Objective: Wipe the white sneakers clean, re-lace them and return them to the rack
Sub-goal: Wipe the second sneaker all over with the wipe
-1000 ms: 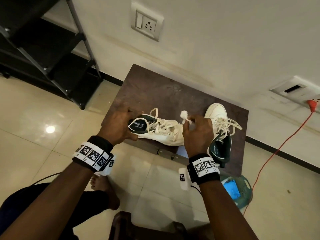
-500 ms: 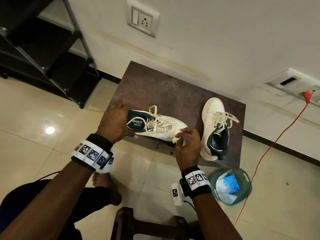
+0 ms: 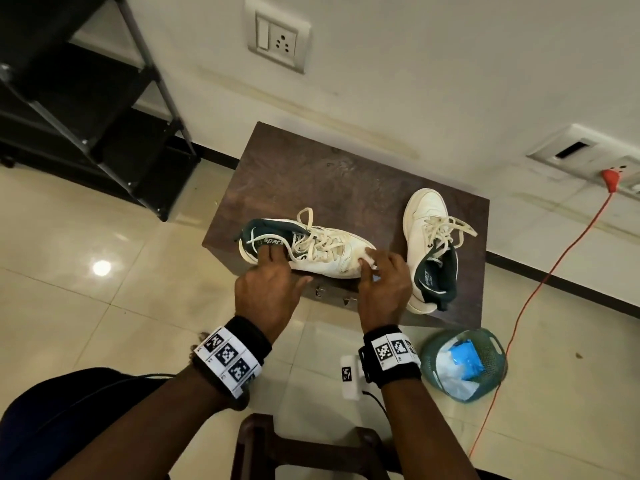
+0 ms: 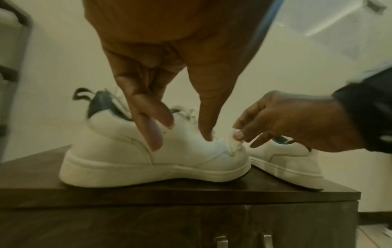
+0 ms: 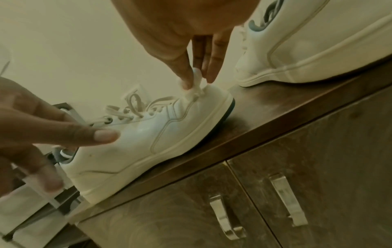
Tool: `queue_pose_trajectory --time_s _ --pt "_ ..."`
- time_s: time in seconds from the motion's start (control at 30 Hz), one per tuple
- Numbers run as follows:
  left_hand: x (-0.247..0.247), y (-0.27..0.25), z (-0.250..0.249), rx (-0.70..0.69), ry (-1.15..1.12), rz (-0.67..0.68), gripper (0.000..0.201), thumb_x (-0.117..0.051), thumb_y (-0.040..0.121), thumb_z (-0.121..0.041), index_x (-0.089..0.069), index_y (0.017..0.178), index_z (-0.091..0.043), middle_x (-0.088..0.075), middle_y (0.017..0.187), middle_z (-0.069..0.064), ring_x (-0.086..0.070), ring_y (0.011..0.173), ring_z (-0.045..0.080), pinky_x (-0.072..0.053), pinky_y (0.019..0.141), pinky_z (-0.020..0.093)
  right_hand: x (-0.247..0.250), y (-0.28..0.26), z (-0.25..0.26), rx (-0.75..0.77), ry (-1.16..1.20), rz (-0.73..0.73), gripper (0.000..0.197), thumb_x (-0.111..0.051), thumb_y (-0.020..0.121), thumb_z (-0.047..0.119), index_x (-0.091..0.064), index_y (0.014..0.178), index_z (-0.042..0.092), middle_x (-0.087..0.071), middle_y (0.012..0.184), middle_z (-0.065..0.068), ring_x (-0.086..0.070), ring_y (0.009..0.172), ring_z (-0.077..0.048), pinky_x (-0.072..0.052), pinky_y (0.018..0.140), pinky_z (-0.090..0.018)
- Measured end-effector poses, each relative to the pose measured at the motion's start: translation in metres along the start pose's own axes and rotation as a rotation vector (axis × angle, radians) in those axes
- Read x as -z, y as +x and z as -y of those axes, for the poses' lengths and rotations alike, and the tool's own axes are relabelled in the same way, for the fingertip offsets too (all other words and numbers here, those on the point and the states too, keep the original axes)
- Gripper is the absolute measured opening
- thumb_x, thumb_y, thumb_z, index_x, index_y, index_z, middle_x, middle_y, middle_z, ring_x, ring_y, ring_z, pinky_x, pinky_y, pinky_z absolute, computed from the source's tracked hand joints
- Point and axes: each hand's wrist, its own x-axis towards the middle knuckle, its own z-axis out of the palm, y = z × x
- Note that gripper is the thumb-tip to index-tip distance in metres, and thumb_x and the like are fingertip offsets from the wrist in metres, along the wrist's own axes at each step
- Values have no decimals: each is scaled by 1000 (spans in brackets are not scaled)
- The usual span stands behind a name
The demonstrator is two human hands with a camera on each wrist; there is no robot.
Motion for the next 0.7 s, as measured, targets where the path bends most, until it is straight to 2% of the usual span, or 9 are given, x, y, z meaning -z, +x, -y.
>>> queue_pose_trajectory --time_s 0.07,0.17,0.2,0.23,0.3,0.4,0.53,0.6,0.7 --pt "-7 14 10 -39 -61 -26 49 -73 84 -57 -65 104 -13 -63 106 8 -68 74 33 -50 60 36 -7 -3 4 28 -32 16 21 -74 85 5 -77 105 11 -66 101 -7 -61 91 -27 -51 81 -37" --pt "-16 26 15 -49 -273 -60 34 -80 82 -45 -68 94 -14 -68 97 5 -66 79 28 -43 62 31 -15 -15 15 41 12 37 25 -71 86 -2 -77 109 8 -65 108 -9 -59 100 -23 -40 94 -11" --pt "-18 27 16 -49 -348 -79 29 -82 81 -38 -68 90 -15 -68 92 3 -64 78 26 -40 63 28 -17 -19 18 51 36 48 27 -70 87 -4 -76 110 8 -64 109 -10 -59 103 -23 -40 95 -11" --pt "-21 27 16 -61 -407 -91 24 -83 81 -33 -67 85 -15 -67 86 1 -62 75 23 -39 63 28 -18 -23 22 70 52 70 27 -69 87 -5 -76 109 7 -64 110 -10 -60 104 -24 -44 96 -16" --pt "-27 27 19 -90 -518 -88 22 -84 80 -26 -63 78 -18 -61 77 -5 -57 67 17 -47 61 31 -17 -28 25 171 46 146 27 -70 84 -8 -76 107 4 -65 111 -12 -61 104 -26 -51 92 -27" --pt "-27 32 21 -79 -694 -55 31 -84 81 -32 -57 71 -22 -62 72 -7 -66 58 12 -52 53 33 -8 -12 15 289 10 184 35 -67 76 -13 -77 105 4 -66 109 -14 -59 100 -26 -48 90 -26" --pt "-20 28 8 -35 -891 -64 37 -82 84 -35 -51 67 -26 -57 63 -5 -69 50 7 -48 44 33 4 21 -1 89 9 16 29 -64 82 -9 -79 101 9 -64 101 -11 -63 93 -27 -53 84 -37" --pt "-17 29 3 1 -936 -56 34 -82 85 -36 -54 67 -27 -59 61 -6 -68 48 8 -50 46 33 0 16 15 88 20 13 28 -62 84 -5 -78 101 9 -64 102 -11 -62 94 -27 -51 85 -35" --pt "-11 37 5 32 -927 -50 30 -80 85 -39 -64 73 -18 -68 63 -4 -67 45 7 -54 49 34 -4 -2 39 234 21 140 28 -61 85 -3 -77 105 8 -66 105 -11 -60 99 -24 -45 89 -25"
